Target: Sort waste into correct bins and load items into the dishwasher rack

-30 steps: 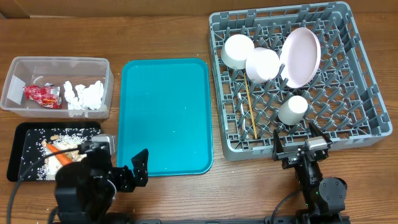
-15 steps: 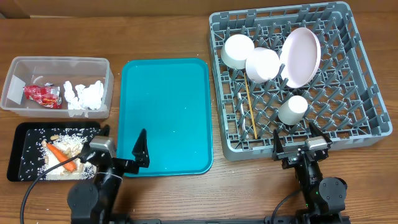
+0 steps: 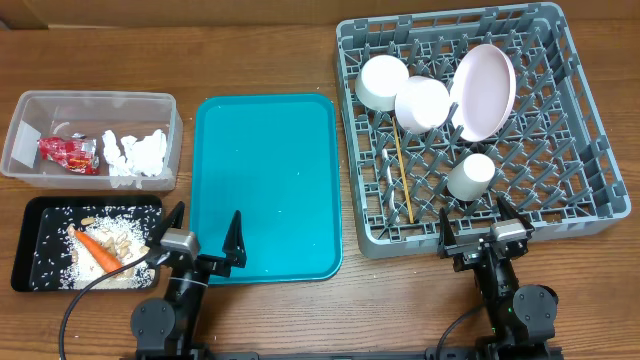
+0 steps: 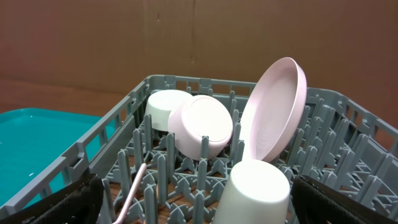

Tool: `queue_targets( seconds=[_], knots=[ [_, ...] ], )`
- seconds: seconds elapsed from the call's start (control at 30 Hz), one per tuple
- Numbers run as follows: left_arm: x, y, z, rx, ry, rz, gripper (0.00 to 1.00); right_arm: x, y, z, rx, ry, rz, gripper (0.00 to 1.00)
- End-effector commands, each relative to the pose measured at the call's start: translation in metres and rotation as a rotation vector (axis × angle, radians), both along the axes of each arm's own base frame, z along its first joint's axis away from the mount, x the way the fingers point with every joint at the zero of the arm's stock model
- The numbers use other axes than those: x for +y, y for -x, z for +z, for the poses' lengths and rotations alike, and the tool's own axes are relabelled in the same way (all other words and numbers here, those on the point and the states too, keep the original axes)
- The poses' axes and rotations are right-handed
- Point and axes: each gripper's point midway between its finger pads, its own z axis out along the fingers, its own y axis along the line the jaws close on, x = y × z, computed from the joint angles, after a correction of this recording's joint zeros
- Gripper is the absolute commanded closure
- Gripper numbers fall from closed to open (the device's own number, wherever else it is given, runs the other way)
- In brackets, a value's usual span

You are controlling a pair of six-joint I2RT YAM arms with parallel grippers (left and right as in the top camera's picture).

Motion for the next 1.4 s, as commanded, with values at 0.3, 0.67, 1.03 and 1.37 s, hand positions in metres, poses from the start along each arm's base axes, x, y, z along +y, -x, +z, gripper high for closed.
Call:
queue_targets(
  seconds=[0.3,0.67,1.03,1.37],
  knots=[
    [0.003,0.000,-0.023,0.016,-0.349,0.017,0.00,0.000,0.000,-0.002,-0.005,0.005,0.002,0.00],
    [0.013,-0.001,-0.025,0.035,-0.349,0.072,0.00,0.000,0.000,-0.002,-0.005,0.005,0.002,0.00],
    [0.013,-0.002,-0.025,0.036,-0.349,0.072,0.00,0.000,0.000,-0.002,-0.005,0.005,0.002,0.00],
    [0.013,-0.002,-0.025,0.036,-0.349,0.072,0.00,0.000,0.000,-0.002,-0.005,0.005,0.002,0.00]
  ],
)
